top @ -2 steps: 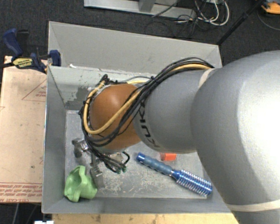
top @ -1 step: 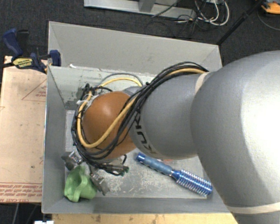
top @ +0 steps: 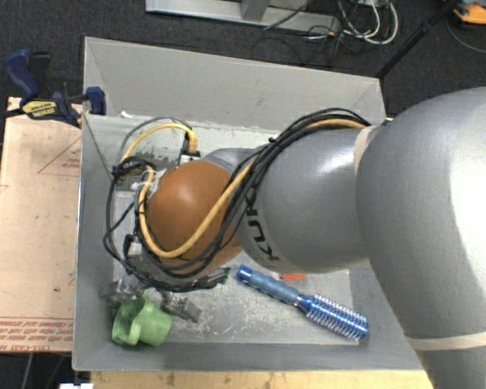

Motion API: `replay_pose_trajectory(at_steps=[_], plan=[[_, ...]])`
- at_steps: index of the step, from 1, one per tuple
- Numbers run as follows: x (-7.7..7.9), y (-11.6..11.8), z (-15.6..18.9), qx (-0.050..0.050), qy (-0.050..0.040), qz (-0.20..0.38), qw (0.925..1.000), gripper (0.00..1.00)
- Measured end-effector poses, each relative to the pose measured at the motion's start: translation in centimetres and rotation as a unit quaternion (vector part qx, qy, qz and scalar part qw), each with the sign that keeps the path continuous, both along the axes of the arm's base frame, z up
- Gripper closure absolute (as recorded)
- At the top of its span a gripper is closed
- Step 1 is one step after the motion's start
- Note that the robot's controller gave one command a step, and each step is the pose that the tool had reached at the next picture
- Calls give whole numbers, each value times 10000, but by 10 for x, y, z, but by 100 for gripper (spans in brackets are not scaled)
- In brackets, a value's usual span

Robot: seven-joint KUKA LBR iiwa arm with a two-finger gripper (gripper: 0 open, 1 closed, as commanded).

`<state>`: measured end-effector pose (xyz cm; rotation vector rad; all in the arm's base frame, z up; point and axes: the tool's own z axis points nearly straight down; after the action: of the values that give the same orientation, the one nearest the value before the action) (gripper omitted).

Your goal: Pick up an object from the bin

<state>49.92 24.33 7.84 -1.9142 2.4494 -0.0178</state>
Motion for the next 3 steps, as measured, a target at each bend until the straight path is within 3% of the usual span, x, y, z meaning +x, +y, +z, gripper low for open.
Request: replay_pose_trajectory(at_steps=[1,3], plan=[[6,2,3,67,-107,-8,9999,100],[6,2,3,71,-109,-8,9999,100]])
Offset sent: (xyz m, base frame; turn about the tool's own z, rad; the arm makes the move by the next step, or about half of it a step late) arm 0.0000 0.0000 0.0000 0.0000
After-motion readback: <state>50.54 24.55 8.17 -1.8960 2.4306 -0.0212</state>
